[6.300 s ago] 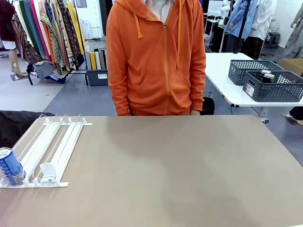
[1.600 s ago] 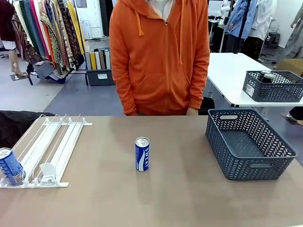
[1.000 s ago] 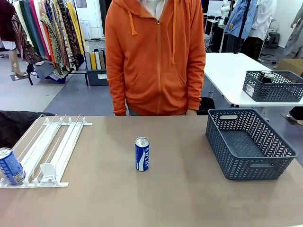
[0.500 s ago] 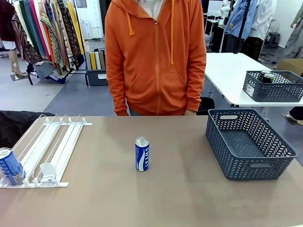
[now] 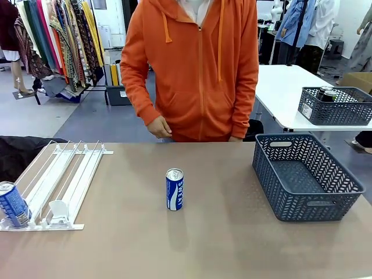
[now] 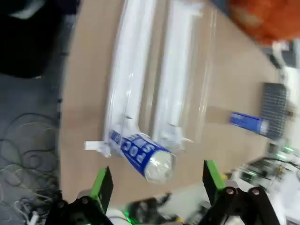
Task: Retrieve and store the cans from the dispenser.
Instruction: Pick up one can from the Automatic Can Dispenser and place it in the middle of the table.
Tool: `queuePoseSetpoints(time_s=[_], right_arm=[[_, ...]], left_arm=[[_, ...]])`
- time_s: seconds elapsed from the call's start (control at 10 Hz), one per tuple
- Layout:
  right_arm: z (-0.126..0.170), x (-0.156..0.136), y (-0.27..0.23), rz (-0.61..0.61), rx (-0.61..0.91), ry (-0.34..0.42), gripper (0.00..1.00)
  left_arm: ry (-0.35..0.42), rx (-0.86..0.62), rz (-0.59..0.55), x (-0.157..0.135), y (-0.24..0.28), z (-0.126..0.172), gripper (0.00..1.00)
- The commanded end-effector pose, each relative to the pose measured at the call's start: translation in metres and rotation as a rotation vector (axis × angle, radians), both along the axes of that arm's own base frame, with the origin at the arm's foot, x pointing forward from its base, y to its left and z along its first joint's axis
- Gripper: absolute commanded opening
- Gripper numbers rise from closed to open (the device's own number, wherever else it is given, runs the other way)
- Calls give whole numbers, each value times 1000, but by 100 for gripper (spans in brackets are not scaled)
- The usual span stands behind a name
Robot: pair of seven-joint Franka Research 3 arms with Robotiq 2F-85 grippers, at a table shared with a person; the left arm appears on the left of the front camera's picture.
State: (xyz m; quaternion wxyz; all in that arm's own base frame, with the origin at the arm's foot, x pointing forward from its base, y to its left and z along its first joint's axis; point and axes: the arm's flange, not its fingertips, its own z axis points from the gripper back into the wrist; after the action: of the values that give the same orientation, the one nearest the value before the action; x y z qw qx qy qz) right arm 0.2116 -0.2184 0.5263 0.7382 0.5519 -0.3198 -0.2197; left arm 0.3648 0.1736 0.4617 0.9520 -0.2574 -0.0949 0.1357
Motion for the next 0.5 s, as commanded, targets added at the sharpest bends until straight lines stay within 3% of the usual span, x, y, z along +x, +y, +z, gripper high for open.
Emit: queuePoseSetpoints(time_s=[0.0, 0.2, 0.4], right_arm=[[1, 2, 1, 3, 10, -40, 100], [1, 2, 1, 3, 10, -40, 100], [1, 2, 1, 3, 10, -40, 100]], left_arm=[[74, 130, 38, -2, -54, -24, 100], [51, 263, 107, 6, -72, -36, 100], [18, 333, 91, 6, -83, -41, 100]])
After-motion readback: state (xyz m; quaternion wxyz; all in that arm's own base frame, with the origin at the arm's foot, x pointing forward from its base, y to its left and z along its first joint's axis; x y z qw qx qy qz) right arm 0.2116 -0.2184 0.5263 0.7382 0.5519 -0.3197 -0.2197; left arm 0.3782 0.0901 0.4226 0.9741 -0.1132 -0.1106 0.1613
